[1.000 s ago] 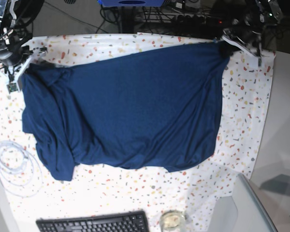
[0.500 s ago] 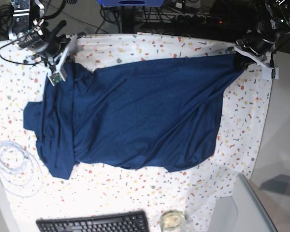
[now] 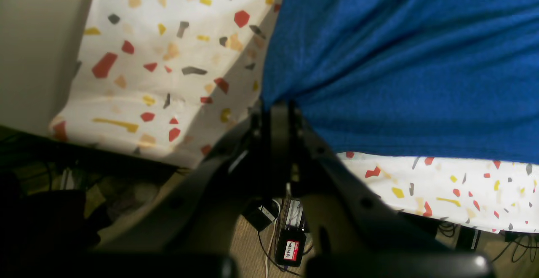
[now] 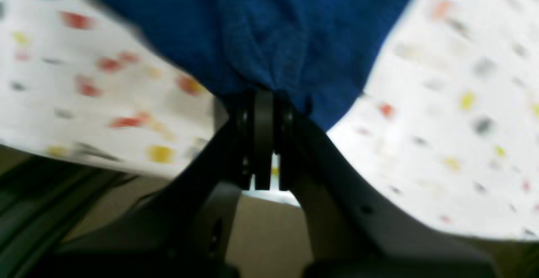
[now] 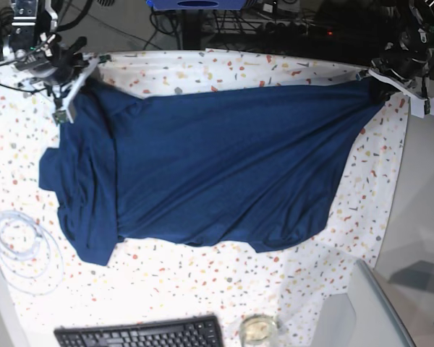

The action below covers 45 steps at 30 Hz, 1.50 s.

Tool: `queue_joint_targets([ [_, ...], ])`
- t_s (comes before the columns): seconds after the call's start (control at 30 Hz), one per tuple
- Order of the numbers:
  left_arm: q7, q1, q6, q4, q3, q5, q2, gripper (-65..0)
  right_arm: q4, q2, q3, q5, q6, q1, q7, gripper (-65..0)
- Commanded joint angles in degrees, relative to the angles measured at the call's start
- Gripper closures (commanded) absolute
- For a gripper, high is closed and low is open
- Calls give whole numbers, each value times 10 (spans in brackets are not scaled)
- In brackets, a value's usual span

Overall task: Layout the t-shirt on the table in an organized manner, then fold the t-shirt properly
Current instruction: 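Pull the shirt edge with the right gripper away from the left gripper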

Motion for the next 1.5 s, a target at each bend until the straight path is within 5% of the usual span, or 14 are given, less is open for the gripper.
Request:
queue_joint_targets([
  [0.0,-10,2,-4,8,-3,-6,-6,0,11,1,0,4,0,-4,3,-2],
  [0.1,-10,2,-4,8,1,-6,-5,0,17,0,-4,6,2,-9,-36,-26],
  [0.27,-10,2,-4,8,1,-6,-4,0,77,-10,2,7,55,-20,-55,-263],
  [0.37,-10,2,-4,8,1,-6,-5,0,104,-28,53,7,57,-15,-53,-344],
  [0.5,-10,2,-4,7,-1,-6,-4,0,103,-62,157,12,69,38,-59,-354],
  [0.6,-10,2,-4,7,0,-6,-3,0,58,-62,206,58,117,73,-95,-365],
  [0.77,-10,2,-4,7,1,-6,-4,0,-90,-39,294,122,182,136,-142,-540],
  [1.03,-10,2,-4,7,-3,-6,-5,0,-185,-24,319,130,182,156,-147,-534],
  [1.47,-10,2,-2,7,1,-6,-4,0,-183,-51,318,131,182,183,-197,-533],
])
